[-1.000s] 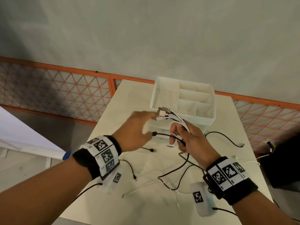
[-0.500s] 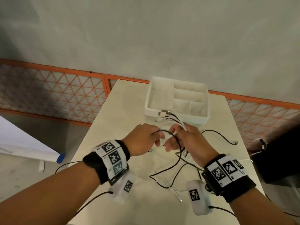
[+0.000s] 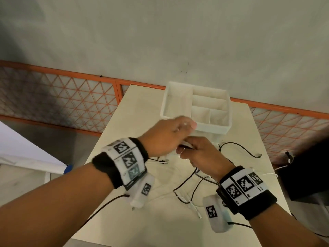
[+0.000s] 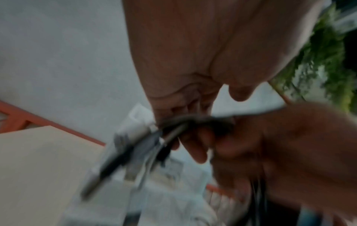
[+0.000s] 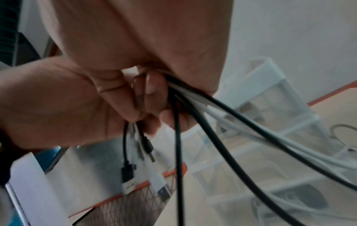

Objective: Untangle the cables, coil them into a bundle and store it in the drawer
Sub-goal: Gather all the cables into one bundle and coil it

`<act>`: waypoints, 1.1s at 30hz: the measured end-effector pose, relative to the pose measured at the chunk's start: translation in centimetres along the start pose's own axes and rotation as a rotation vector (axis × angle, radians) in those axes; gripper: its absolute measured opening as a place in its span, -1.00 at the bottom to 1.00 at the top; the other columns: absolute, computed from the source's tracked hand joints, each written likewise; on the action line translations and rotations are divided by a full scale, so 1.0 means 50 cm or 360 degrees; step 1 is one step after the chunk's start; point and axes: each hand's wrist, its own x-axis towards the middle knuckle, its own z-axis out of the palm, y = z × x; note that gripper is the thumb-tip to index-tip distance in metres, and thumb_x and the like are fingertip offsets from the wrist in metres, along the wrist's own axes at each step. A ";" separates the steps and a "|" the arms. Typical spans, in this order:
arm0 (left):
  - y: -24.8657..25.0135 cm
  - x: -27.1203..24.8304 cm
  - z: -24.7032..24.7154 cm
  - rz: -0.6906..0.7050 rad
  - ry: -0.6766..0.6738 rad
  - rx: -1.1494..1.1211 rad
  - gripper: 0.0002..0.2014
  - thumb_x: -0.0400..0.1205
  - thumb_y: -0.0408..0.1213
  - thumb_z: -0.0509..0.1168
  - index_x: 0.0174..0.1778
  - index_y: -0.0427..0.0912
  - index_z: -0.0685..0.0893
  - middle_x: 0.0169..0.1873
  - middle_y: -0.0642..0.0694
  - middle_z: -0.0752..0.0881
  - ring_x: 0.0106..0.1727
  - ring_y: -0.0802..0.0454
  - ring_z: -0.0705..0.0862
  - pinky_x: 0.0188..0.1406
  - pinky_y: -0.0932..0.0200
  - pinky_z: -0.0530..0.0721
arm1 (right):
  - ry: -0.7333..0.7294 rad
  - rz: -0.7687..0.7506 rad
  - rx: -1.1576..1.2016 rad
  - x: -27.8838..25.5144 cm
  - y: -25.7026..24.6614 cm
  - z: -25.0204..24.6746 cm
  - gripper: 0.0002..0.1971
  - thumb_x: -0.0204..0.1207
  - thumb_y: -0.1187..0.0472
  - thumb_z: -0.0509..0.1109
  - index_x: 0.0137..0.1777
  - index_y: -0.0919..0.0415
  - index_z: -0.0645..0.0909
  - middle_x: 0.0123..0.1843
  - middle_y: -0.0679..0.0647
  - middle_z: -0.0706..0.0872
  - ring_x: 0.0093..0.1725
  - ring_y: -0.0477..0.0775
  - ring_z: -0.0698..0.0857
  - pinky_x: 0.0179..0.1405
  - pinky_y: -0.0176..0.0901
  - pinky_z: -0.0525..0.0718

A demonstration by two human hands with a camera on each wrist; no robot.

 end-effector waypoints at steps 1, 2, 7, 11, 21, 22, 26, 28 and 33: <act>0.007 0.002 0.021 -0.0008 -0.0065 0.0081 -0.55 0.76 0.17 -0.04 0.15 -0.02 0.66 0.00 -0.03 0.79 0.01 0.02 0.74 0.14 0.05 0.67 | 0.0055 -0.0088 -0.0045 0.002 -0.006 -0.001 -0.92 0.38 0.27 0.41 -0.20 0.12 0.74 -0.27 0.10 0.81 -0.30 0.14 0.74 -0.22 0.19 0.67; 0.010 0.004 0.034 -0.0026 -0.0056 0.0137 -0.46 0.75 0.20 -0.06 0.00 -0.11 0.69 -0.13 -0.07 0.78 -0.10 0.01 0.74 0.05 0.04 0.67 | 0.0130 -0.0150 -0.0062 0.002 -0.008 -0.007 -0.88 0.43 0.34 0.42 -0.12 0.15 0.76 -0.19 0.10 0.85 -0.17 0.12 0.81 -0.11 0.14 0.75; 0.021 0.023 -0.003 -0.0172 0.0309 0.0016 -0.45 0.69 0.24 0.12 -0.26 -0.16 0.74 -0.69 0.15 0.56 -0.75 0.24 0.39 -0.54 0.22 0.36 | 0.0644 -0.0127 -0.0548 0.005 0.076 -0.035 -0.90 0.47 0.19 0.52 -0.17 0.16 0.65 -0.34 -0.03 0.67 -0.26 0.08 0.65 -0.28 -0.16 0.50; 0.028 0.028 -0.040 -0.0127 0.0539 -0.0143 -0.45 0.66 0.25 0.18 -0.39 -0.14 0.68 -0.86 0.13 0.37 -0.78 0.21 0.31 -0.51 0.19 0.34 | 0.0674 0.0187 -0.0894 0.005 0.179 -0.022 -0.60 0.40 0.18 0.52 0.25 0.17 0.61 0.20 0.16 0.57 0.28 0.29 0.55 0.12 -0.10 0.46; -0.031 0.028 -0.047 -0.0315 0.0743 -0.0371 -0.45 0.64 0.25 0.21 -0.46 -0.12 0.62 -0.82 0.12 0.31 -0.76 0.18 0.25 -0.51 0.14 0.30 | 0.0883 0.0588 -0.0857 -0.017 0.213 -0.093 -0.62 0.52 -0.04 0.49 -0.29 0.23 0.49 -0.31 0.16 0.65 -0.15 0.34 0.65 -0.27 -0.04 0.48; -0.030 0.028 -0.044 -0.0333 0.0718 -0.0354 -0.45 0.64 0.26 0.20 -0.44 -0.13 0.62 -0.83 0.12 0.31 -0.77 0.18 0.26 -0.51 0.14 0.30 | 0.0760 0.0528 -0.0801 -0.019 0.206 -0.095 -0.55 0.56 -0.05 0.45 -0.38 0.28 0.49 -0.41 0.20 0.65 -0.22 0.34 0.66 -0.33 -0.05 0.47; -0.037 0.031 -0.021 -0.0429 0.0612 -0.0242 -0.33 0.56 0.34 0.23 -0.30 -0.34 0.65 -0.72 0.10 0.39 -0.61 0.05 0.38 -0.42 0.14 0.42 | 0.0652 0.0059 -0.0135 -0.028 0.097 -0.088 -0.59 0.62 0.00 0.45 -0.33 0.32 0.69 -0.43 0.18 0.77 -0.47 0.05 0.72 -0.39 -0.13 0.70; -0.047 0.035 -0.012 -0.0438 0.0591 -0.0221 -0.32 0.54 0.35 0.26 -0.30 -0.34 0.61 -0.60 -0.05 0.37 -0.51 -0.06 0.39 -0.36 0.05 0.43 | 0.0688 -0.0149 0.0253 -0.034 0.041 -0.094 -0.66 0.66 0.10 0.42 -0.23 0.36 0.71 -0.36 0.15 0.78 -0.42 0.10 0.73 -0.32 -0.06 0.79; -0.042 0.026 0.019 -0.0356 0.0304 -0.0333 -0.44 0.41 0.31 0.44 -0.35 -0.17 0.50 -0.58 0.04 0.43 -0.54 0.03 0.43 -0.42 0.15 0.41 | 0.0667 -0.0474 0.0523 -0.047 -0.022 -0.103 -0.79 0.74 0.25 0.30 -0.08 0.30 0.70 -0.19 0.21 0.78 -0.24 0.22 0.75 -0.14 0.10 0.83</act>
